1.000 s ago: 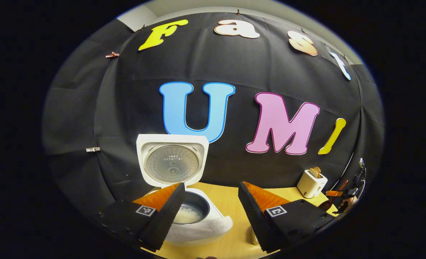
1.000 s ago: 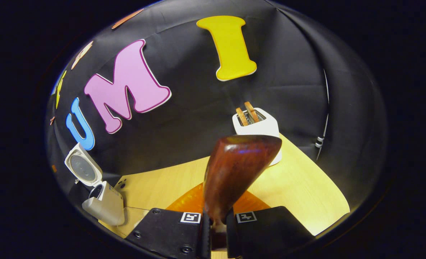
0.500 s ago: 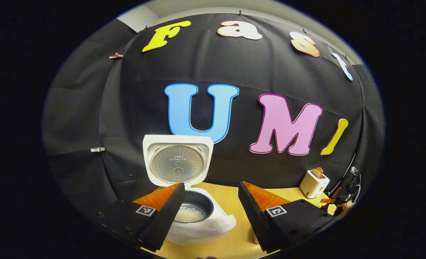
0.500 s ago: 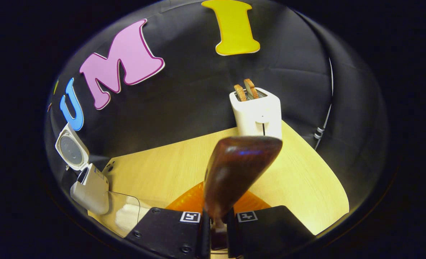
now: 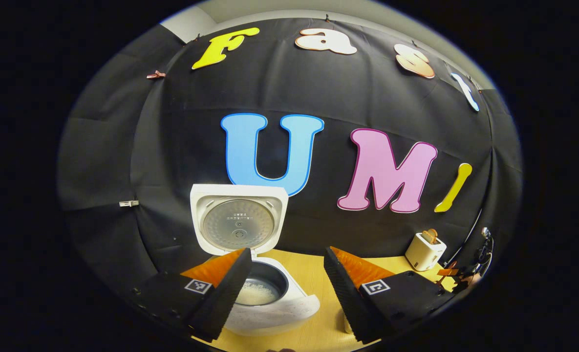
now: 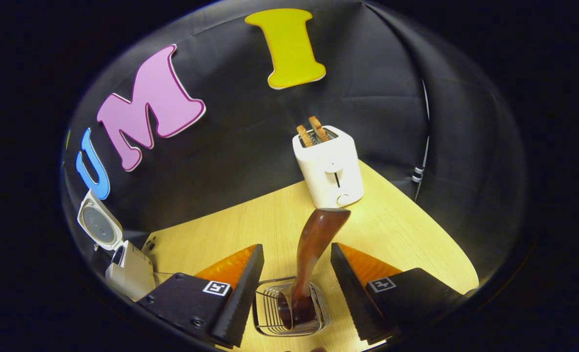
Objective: Close the left gripper, press the button to open the rice cooker; take a wooden spoon from the chopstick holder with the right hand, scoop a spoonful of rice and pour it into the rice cooker, then put the wooden spoon back into the chopstick holder.
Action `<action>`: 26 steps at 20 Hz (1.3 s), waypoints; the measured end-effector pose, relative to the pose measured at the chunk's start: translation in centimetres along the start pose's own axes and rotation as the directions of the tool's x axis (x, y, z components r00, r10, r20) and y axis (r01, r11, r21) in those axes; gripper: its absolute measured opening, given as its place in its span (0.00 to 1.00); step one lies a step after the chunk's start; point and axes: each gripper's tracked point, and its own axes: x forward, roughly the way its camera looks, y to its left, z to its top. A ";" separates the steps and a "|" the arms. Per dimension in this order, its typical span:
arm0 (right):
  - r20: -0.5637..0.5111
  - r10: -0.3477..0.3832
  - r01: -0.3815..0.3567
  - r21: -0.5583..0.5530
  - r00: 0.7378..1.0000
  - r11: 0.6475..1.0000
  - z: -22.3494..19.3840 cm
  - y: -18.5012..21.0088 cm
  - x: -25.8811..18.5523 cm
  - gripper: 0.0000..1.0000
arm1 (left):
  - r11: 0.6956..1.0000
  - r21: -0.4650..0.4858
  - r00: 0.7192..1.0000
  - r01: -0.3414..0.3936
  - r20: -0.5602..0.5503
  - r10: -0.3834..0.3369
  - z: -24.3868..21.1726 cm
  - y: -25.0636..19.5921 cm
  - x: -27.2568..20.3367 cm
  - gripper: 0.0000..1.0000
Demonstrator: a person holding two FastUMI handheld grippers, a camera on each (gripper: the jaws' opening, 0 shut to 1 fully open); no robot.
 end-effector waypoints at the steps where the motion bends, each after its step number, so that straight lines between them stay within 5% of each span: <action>1: 0.016 -0.009 0.009 0.004 1.000 1.000 0.5 -0.3 -0.6 0.87 | 1.000 -0.001 1.000 0.003 0.006 -0.003 0.3 0.0 0.3 0.95; 8: 0.111 -0.035 0.042 -0.061 0.993 0.997 3.2 -1.2 -6.4 0.91 | 0.999 0.038 0.994 0.008 0.105 -0.012 5.5 1.2 3.7 0.95; 16: 0.180 -0.017 0.046 -0.163 0.984 0.986 4.2 0.7 -12.1 0.91 | 0.989 0.080 0.970 -0.120 0.223 0.100 13.3 6.8 10.1 0.95; 26: 0.208 -0.002 0.051 -0.231 0.978 0.972 4.6 1.7 -16.4 0.91 | 0.980 0.124 0.982 -0.155 0.125 0.140 11.6 9.7 20.6 0.95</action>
